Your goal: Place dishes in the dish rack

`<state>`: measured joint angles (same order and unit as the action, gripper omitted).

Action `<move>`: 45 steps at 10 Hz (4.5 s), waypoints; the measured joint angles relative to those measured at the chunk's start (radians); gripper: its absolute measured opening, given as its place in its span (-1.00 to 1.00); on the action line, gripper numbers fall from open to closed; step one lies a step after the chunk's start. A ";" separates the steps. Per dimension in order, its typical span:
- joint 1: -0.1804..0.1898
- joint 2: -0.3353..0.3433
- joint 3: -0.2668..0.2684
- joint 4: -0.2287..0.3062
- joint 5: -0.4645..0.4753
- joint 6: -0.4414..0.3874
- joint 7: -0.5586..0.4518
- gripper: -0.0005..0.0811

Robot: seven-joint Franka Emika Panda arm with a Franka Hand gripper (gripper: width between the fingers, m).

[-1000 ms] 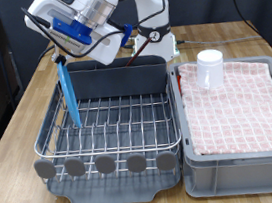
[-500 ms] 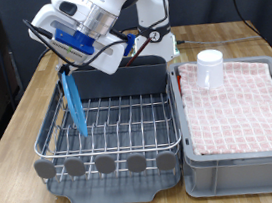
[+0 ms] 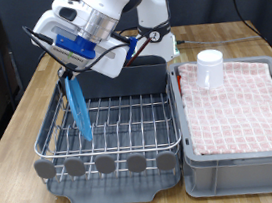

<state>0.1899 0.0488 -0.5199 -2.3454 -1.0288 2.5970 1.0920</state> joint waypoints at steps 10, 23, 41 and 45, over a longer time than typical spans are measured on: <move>0.004 -0.052 0.012 -0.001 0.614 -0.027 -0.425 0.89; 0.026 -0.245 0.149 0.093 0.630 -0.388 -0.291 0.98; 0.183 -0.244 0.382 0.080 0.915 -0.580 0.141 0.98; 0.193 -0.244 0.390 0.055 0.951 -0.573 0.124 0.98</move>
<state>0.3831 -0.1951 -0.1297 -2.2903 -0.0777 2.0237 1.2162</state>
